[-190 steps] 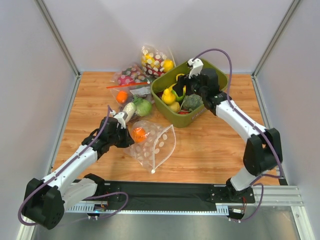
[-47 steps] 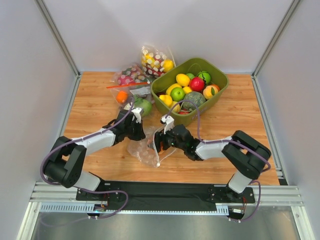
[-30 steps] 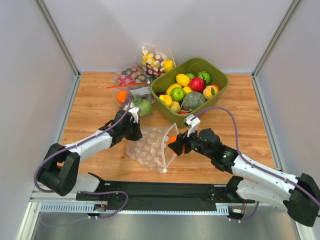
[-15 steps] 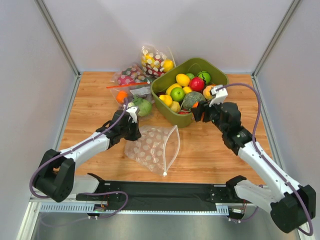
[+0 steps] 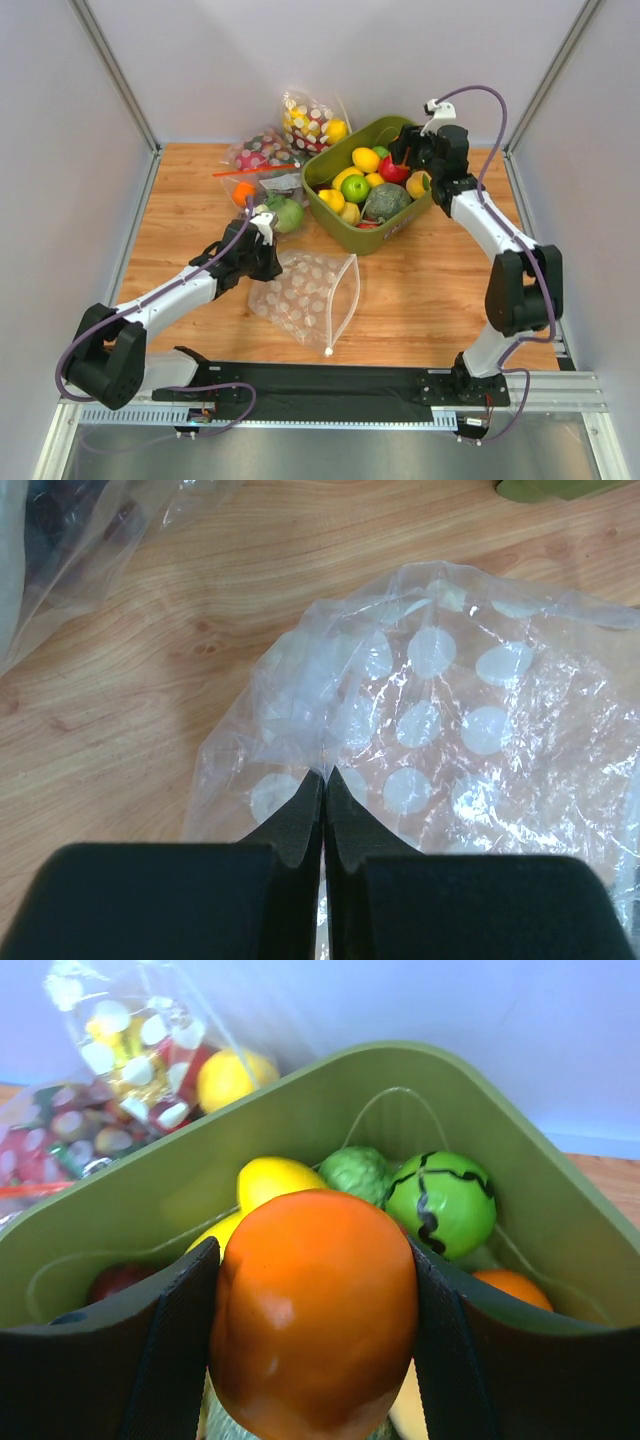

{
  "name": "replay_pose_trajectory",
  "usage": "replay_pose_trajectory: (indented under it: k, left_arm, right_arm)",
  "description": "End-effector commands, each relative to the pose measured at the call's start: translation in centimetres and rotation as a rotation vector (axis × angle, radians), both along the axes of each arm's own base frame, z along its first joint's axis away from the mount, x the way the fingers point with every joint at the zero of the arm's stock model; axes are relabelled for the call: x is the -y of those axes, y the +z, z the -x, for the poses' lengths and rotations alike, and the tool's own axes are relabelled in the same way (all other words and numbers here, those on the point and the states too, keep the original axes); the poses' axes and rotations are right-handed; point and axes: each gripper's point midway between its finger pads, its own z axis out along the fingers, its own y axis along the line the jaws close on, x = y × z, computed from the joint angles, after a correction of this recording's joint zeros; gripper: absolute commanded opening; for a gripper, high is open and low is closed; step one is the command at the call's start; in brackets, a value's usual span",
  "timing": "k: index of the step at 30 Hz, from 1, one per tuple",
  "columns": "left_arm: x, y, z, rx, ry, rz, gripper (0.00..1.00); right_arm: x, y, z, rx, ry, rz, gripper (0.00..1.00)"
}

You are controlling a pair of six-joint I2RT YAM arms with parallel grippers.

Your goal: Open the zip-top bag and remove the fake food

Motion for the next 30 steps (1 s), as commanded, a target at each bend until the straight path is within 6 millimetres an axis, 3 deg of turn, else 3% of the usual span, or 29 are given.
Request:
replay_pose_trajectory:
  k: [1, 5, 12, 15, 16, 19, 23, 25, 29, 30]
  left_arm:
    - [0.2, 1.0, -0.2, 0.028, -0.007, 0.019, 0.0]
    - [0.1, 1.0, -0.2, 0.029, -0.005, 0.015, 0.0]
    - [0.2, 0.8, -0.2, 0.022, -0.008, 0.018, 0.0]
    - [0.2, 0.8, -0.2, 0.021, -0.009, 0.016, 0.05]
    - [0.2, 0.8, -0.2, 0.02, -0.009, 0.016, 0.11]
    - [0.1, 0.9, -0.1, 0.021, -0.007, 0.014, 0.2]
    - [0.1, 1.1, -0.1, 0.026, -0.004, 0.016, 0.26]
    - [0.0, 1.2, -0.1, 0.028, -0.003, 0.016, 0.29]
    - [0.0, 1.9, -0.1, 0.043, 0.0, 0.023, 0.36]
    - [0.0, 2.0, 0.1, 0.042, 0.0, 0.025, 0.44]
  right_arm:
    - [1.6, 1.0, -3.6, 0.027, -0.088, 0.046, 0.1]
    - [3.9, -0.9, -5.3, -0.018, -0.18, 0.07, 0.11]
    - [6.9, -2.5, -5.7, -0.059, -0.273, 0.095, 0.12]
    - [7.6, -2.9, -5.8, -0.075, -0.283, 0.098, 0.4]
    - [7.6, -2.9, -5.9, -0.074, -0.277, 0.104, 0.6]
    - [7.5, -2.9, -6.0, -0.071, -0.26, 0.115, 0.82]
    - [7.2, -2.4, -6.0, -0.064, -0.235, 0.123, 0.89]
    - [7.0, -1.9, -5.9, -0.054, -0.222, 0.124, 1.0]
    - [6.7, -1.0, -4.7, -0.047, -0.202, 0.113, 1.0]
    - [6.6, 0.4, -3.9, -0.024, -0.198, 0.092, 1.0]
